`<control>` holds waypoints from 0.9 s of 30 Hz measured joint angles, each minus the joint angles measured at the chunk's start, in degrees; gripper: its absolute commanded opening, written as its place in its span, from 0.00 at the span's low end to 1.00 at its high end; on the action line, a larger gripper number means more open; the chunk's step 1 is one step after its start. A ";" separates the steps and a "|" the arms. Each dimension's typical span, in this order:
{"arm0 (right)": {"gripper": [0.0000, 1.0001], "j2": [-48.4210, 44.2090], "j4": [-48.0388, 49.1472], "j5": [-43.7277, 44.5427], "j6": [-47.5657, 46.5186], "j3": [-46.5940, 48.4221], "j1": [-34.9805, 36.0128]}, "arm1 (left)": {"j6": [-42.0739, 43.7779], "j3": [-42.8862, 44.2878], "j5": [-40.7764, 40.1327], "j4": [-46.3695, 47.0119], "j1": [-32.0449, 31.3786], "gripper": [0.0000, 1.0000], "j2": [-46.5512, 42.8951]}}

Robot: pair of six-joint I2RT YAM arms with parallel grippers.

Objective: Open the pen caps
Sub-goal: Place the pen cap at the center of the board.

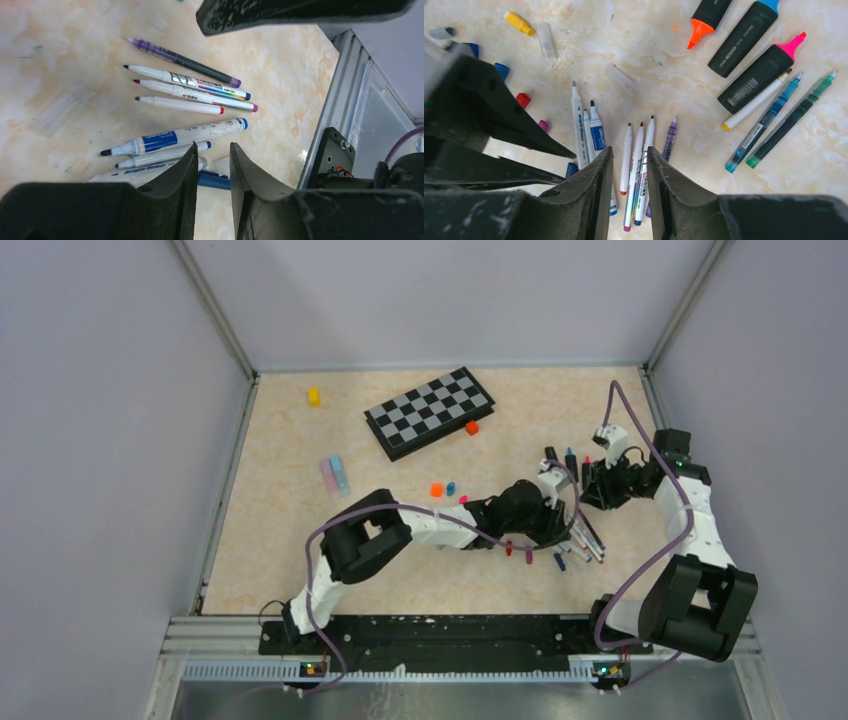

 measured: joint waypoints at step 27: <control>0.30 -3.89 -0.66 -5.66 -2.86 -1.03 0.00 | 17.14 -28.22 -27.43 5.81 1.11 0.99 -30.23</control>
